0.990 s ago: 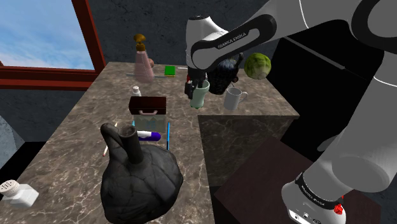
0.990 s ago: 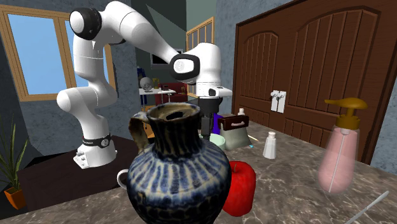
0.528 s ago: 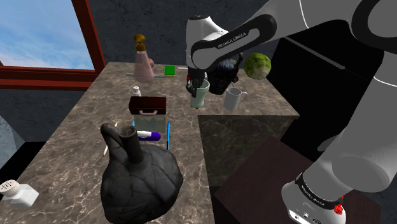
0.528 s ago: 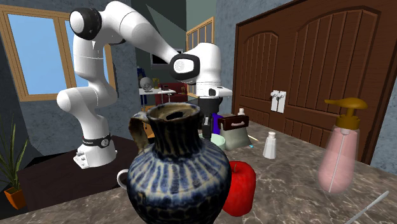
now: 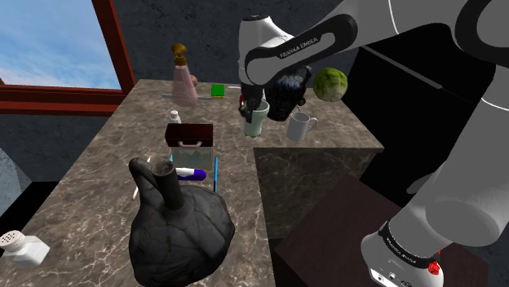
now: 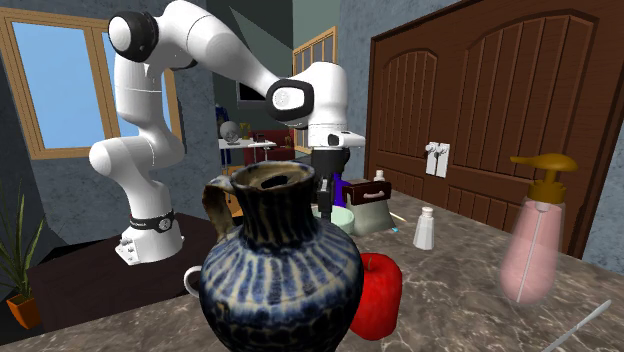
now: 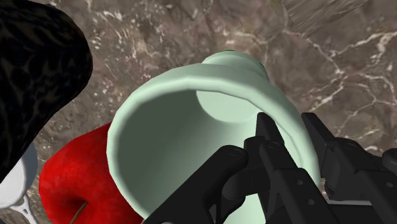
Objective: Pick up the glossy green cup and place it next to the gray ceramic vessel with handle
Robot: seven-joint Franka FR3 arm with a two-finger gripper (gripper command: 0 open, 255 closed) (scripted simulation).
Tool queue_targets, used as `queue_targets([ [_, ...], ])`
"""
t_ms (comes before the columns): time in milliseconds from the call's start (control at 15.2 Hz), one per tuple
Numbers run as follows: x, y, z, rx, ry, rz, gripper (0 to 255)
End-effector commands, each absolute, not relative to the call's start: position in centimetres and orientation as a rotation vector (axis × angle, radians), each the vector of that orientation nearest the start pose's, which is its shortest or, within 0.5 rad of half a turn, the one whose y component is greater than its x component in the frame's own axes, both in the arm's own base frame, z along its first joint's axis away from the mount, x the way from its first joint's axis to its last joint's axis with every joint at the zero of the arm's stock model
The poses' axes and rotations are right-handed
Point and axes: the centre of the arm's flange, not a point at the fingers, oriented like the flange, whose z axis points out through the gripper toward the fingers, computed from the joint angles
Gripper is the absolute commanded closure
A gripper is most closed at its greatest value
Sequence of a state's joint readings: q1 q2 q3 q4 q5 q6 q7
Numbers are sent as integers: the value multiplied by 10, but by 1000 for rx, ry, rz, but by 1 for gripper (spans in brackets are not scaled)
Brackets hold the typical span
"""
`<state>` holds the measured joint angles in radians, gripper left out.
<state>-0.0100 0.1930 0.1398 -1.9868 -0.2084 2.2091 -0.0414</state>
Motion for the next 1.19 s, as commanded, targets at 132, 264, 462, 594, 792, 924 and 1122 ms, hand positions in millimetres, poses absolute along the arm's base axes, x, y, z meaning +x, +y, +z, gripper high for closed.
queue_targets([
  [132,592,67,394,-3248,-474,-64,255],
  [264,592,67,404,-3248,-474,-64,255],
  [462,592,67,420,-3248,-474,-64,255],
  [594,592,67,430,-3248,-474,-64,255],
  [792,592,67,446,-3248,-474,-64,255],
  [924,592,67,457,-3248,-474,-64,255],
  [1122,592,67,473,-3248,-474,-64,255],
])
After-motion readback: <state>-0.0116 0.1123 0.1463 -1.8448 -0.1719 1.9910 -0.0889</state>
